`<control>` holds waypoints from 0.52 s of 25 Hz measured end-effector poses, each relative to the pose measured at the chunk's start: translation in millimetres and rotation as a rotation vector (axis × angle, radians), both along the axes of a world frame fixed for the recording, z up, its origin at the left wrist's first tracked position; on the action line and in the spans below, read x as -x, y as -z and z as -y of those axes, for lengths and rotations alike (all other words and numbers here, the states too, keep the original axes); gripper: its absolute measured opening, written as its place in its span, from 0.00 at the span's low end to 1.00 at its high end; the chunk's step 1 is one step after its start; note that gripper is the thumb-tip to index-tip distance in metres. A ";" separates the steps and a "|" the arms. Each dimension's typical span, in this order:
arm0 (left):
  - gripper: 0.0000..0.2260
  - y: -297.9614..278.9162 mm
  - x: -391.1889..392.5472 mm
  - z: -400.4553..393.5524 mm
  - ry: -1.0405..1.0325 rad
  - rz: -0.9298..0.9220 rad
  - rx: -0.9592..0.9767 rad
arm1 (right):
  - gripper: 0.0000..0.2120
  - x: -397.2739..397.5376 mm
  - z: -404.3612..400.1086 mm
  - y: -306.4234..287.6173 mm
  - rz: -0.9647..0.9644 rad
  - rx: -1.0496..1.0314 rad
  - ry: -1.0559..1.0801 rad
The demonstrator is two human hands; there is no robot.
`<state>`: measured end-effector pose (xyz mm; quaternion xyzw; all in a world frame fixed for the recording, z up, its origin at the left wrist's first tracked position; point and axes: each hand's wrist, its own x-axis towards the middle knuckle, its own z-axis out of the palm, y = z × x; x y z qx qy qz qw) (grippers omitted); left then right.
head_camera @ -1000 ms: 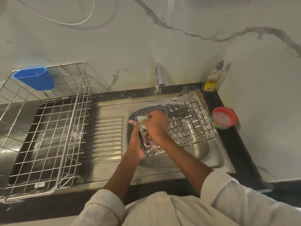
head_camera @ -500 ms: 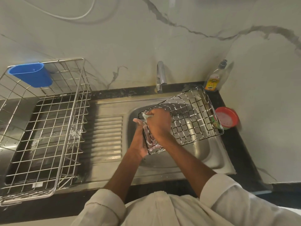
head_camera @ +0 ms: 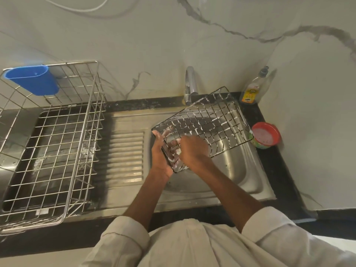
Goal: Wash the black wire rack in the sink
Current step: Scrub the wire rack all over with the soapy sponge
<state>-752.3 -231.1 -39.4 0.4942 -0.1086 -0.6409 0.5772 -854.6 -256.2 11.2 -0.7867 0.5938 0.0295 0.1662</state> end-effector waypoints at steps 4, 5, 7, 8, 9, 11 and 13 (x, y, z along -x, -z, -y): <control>0.36 -7.1 -0.7 2.8 -0.028 0.098 0.090 | 0.15 0.8 2.2 -9.4 0.211 -0.170 -0.130; 0.35 -7.4 -1.2 3.0 -0.032 0.107 0.090 | 0.15 3.6 3.3 -11.2 0.231 -0.237 -0.168; 0.35 -10.0 -1.6 1.4 -0.036 0.098 0.086 | 0.15 8.8 4.9 -11.0 0.206 -0.300 -0.248; 0.36 -11.2 -2.3 0.7 -0.032 0.096 0.084 | 0.16 10.8 4.8 -9.0 0.193 -0.331 -0.276; 0.37 -9.3 -3.3 1.8 -0.021 0.103 0.082 | 0.16 12.1 2.7 -6.6 0.192 -0.347 -0.271; 0.34 -10.0 -3.8 1.7 -0.007 0.153 0.084 | 0.15 15.0 -3.3 0.9 0.180 -0.228 -0.184; 0.31 -6.9 -3.3 0.6 -0.010 0.193 0.084 | 0.13 14.1 -5.2 3.2 0.123 -0.046 -0.071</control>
